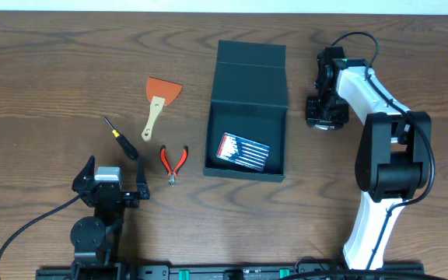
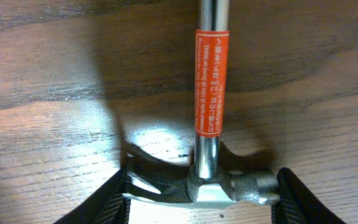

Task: Pack container
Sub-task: 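Lower the right gripper and close it on the hammer head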

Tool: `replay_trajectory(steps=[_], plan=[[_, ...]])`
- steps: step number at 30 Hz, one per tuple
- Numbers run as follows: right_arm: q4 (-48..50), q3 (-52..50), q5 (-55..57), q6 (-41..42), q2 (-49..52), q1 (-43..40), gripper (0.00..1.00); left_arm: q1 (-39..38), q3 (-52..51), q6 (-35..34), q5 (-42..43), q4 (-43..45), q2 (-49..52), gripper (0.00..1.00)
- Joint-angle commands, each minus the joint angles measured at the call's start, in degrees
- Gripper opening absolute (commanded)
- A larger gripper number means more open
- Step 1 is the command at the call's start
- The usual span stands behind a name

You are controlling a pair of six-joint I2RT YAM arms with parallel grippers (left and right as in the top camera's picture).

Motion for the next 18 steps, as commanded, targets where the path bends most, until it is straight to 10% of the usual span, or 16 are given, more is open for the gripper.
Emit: replay_trajectory(steps=[1,18], plan=[[-0.04,-0.66,2.40,0.37,2.91,-0.90,0.40,0.09,-1.55,0.83,0.55,-0.87,-0.35,0.99],[-0.20,-0.66,2.38,0.15,2.91,-1.01,0.18,0.09,-1.55,0.83,0.55,-0.87,-0.35,0.99]])
